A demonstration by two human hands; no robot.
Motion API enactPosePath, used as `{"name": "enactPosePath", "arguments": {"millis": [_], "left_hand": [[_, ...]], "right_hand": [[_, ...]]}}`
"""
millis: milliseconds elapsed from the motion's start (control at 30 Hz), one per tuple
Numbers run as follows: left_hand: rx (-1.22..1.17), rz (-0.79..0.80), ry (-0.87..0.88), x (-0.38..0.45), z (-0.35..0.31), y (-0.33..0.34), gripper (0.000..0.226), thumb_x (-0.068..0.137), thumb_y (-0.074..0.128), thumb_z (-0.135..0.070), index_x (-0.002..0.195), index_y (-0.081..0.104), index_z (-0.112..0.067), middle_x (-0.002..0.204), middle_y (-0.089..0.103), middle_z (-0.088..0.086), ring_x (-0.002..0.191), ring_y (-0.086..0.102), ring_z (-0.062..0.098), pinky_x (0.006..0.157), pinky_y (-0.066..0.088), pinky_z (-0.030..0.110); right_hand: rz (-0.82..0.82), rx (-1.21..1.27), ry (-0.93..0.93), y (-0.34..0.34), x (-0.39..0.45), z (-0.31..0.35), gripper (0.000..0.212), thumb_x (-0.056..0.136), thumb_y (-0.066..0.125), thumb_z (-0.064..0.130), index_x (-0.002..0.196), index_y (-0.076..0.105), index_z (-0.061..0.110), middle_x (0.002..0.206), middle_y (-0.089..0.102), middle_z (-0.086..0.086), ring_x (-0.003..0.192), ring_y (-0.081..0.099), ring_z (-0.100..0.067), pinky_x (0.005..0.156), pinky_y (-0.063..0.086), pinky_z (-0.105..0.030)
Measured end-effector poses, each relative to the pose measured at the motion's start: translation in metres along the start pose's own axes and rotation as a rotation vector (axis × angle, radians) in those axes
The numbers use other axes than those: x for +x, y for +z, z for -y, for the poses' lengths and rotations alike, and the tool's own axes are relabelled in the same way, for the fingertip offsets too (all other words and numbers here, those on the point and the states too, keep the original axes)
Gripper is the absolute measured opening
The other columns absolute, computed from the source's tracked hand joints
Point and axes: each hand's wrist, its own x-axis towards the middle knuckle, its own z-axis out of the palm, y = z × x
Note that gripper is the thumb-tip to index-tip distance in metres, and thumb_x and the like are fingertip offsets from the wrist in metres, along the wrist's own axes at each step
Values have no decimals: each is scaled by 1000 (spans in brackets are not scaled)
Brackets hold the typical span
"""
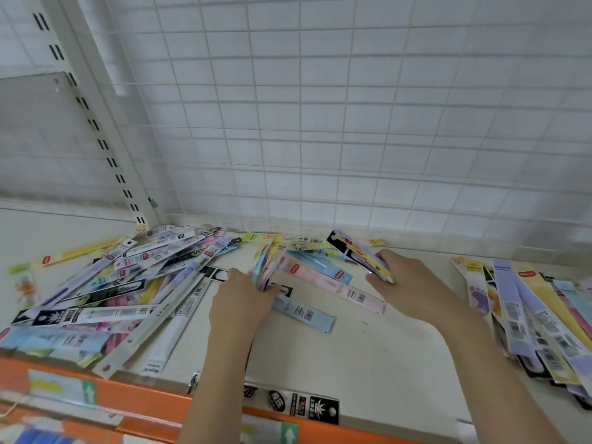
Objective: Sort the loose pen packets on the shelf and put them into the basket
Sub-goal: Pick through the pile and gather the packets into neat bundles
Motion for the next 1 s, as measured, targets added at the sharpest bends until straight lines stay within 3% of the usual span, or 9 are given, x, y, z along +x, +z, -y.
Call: {"name": "enactPosePath", "arguments": {"millis": [167, 333, 533, 733, 900, 1000], "left_hand": [[57, -51, -14, -7, -3, 8, 67, 77, 66, -53, 115, 41, -4, 111, 61, 13, 104, 59, 33, 73, 42, 34], [38, -2, -3, -1, -2, 1, 61, 79, 68, -43, 117, 41, -4, 114, 59, 14, 104, 57, 33, 70, 40, 33], [24, 34, 26, -1, 5, -2, 56, 78, 68, -35, 115, 42, -2, 112, 59, 15, 102, 57, 32, 70, 42, 32], [112, 42, 99, -16, -2, 0, 68, 72, 69, -54, 112, 46, -5, 109, 58, 9, 106, 57, 29, 74, 42, 32], [168, 112, 130, -15, -4, -7, 51, 69, 74, -41, 99, 55, -6, 93, 55, 5, 85, 54, 23, 65, 40, 26], [119, 186, 138, -15, 0, -17, 37, 69, 76, -26, 82, 46, -9, 82, 49, 2, 74, 48, 19, 52, 35, 23]], "right_hand": [[39, -15, -5, 9, 4, 7, 21, 94, 48, 33, 95, 49, 13, 84, 62, -6, 69, 55, -24, 54, 34, -30], [41, -51, 5, 17, 4, 6, 21, 94, 48, 34, 95, 50, 13, 86, 62, -5, 77, 60, -26, 55, 36, -31], [32, -32, -4, 24, 1, 7, 16, 94, 48, 35, 94, 48, 18, 79, 57, 0, 71, 57, -23, 52, 34, -28], [-4, 15, -4, 30, -6, 4, 17, 94, 49, 34, 104, 52, 21, 81, 61, 2, 67, 57, -20, 54, 38, -29], [-13, 29, 13, 29, -10, 2, 17, 94, 49, 33, 107, 52, 22, 89, 63, 1, 74, 60, -21, 59, 43, -32], [-18, 11, 21, 29, -10, 0, 19, 94, 49, 34, 107, 52, 21, 87, 63, 0, 73, 60, -22, 57, 41, -31]]}}
